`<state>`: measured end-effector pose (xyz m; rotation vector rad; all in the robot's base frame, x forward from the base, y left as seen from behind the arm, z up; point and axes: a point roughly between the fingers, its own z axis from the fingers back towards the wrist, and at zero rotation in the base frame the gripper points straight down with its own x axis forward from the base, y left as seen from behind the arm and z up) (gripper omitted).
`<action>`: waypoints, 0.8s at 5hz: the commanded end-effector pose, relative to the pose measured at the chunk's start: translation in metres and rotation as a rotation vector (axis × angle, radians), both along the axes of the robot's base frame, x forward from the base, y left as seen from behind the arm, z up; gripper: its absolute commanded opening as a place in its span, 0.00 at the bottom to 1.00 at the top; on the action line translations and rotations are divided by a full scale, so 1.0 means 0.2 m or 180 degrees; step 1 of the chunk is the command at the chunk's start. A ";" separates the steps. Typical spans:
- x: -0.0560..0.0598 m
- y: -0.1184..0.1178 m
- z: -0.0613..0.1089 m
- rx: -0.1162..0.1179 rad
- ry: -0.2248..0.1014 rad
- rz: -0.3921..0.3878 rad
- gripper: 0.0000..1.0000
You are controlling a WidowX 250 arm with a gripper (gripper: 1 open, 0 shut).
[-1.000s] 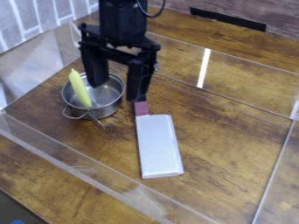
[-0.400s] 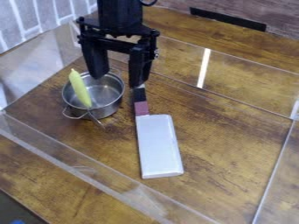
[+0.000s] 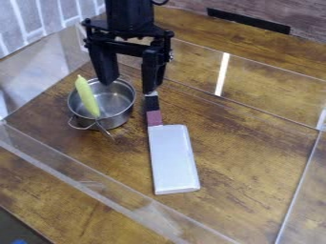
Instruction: Remove the spoon from the inside silver pot and put it on the table
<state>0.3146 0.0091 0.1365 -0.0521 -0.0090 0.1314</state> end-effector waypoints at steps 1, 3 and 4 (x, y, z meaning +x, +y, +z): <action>0.08 0.05 0.08 0.0009 -0.0241 0.0069 1.00; 0.10 0.14 0.09 0.0017 -0.0359 0.0150 1.00; 0.11 0.13 0.09 0.0020 -0.0395 0.0024 1.00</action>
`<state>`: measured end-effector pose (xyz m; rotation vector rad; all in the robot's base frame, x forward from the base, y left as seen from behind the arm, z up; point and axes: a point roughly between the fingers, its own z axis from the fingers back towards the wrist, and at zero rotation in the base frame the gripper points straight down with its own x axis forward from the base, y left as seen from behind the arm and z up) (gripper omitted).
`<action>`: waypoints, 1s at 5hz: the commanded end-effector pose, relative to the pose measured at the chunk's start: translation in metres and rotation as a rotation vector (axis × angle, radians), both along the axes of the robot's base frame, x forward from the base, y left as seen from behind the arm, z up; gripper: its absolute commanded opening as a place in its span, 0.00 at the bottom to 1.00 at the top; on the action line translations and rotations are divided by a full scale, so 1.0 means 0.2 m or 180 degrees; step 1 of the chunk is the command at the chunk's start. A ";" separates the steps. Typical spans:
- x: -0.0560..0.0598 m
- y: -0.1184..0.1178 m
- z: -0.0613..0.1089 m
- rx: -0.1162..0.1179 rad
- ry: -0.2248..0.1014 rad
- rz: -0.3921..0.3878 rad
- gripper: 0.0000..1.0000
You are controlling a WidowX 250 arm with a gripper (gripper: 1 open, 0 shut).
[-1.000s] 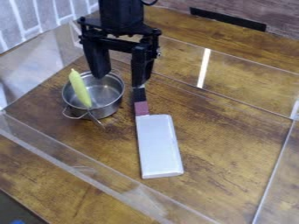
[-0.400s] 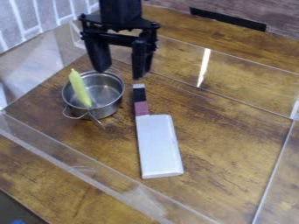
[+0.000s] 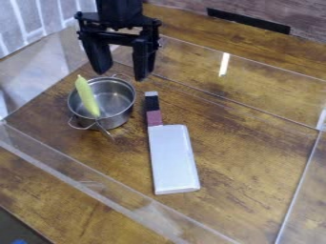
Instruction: Remove the spoon from the inside silver pot and put it on the table
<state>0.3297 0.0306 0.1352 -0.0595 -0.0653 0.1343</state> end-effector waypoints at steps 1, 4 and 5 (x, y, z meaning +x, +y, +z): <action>0.04 0.01 0.10 0.0042 -0.0242 -0.0120 1.00; 0.09 0.07 0.08 0.0061 -0.0287 -0.0258 1.00; 0.10 0.08 0.11 0.0080 -0.0311 -0.0136 1.00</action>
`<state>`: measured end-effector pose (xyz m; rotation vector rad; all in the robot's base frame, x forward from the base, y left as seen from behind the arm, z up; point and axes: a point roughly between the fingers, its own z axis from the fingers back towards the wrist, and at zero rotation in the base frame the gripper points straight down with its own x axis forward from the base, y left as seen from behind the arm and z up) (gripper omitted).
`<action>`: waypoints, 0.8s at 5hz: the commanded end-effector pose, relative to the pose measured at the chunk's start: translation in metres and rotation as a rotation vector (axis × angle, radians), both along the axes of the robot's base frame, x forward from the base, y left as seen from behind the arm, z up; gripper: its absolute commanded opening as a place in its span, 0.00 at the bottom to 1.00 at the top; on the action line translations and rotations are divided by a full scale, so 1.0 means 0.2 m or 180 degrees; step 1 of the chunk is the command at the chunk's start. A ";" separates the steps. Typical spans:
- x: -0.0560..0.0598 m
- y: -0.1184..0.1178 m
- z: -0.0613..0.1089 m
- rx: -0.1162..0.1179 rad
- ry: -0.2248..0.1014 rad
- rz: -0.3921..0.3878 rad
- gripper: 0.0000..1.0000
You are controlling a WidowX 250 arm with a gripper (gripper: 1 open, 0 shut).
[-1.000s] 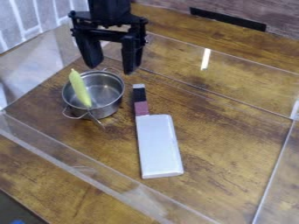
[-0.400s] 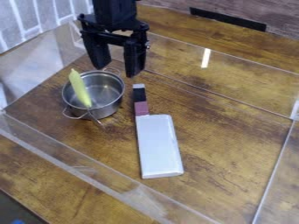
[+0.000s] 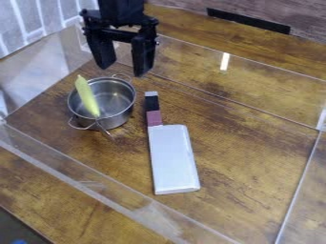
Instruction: Remove the spoon from the inside silver pot and put it on the table
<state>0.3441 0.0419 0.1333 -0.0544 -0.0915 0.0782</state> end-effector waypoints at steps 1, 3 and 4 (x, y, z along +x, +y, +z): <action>0.02 0.00 0.12 0.0050 -0.0243 0.0093 1.00; -0.01 -0.02 0.13 0.0059 -0.0267 0.0367 1.00; -0.04 -0.02 0.13 0.0071 -0.0285 0.0578 1.00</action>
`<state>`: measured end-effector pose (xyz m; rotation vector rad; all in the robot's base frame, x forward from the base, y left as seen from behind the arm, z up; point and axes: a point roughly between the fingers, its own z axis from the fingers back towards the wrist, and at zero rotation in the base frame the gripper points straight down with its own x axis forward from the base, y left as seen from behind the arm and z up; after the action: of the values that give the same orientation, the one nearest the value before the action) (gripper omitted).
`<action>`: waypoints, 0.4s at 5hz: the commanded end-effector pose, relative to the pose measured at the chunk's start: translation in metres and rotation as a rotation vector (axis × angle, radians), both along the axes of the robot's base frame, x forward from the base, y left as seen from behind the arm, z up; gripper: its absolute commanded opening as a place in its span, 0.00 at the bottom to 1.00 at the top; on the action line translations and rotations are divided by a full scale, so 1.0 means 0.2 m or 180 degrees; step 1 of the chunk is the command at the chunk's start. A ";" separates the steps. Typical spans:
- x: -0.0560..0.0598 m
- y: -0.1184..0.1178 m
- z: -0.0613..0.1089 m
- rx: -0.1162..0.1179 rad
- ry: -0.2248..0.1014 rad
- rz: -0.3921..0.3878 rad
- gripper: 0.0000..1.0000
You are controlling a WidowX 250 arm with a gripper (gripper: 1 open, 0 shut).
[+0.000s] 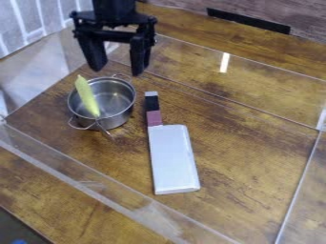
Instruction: Remove the spoon from the inside silver pot and put it on the table
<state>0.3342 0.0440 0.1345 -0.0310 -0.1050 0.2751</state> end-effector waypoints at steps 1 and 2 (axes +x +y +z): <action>0.00 -0.03 0.13 0.0054 -0.0285 -0.0107 1.00; 0.02 0.05 0.11 0.0081 -0.0260 0.0585 1.00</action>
<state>0.3336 0.0502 0.1365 -0.0055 -0.1253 0.4505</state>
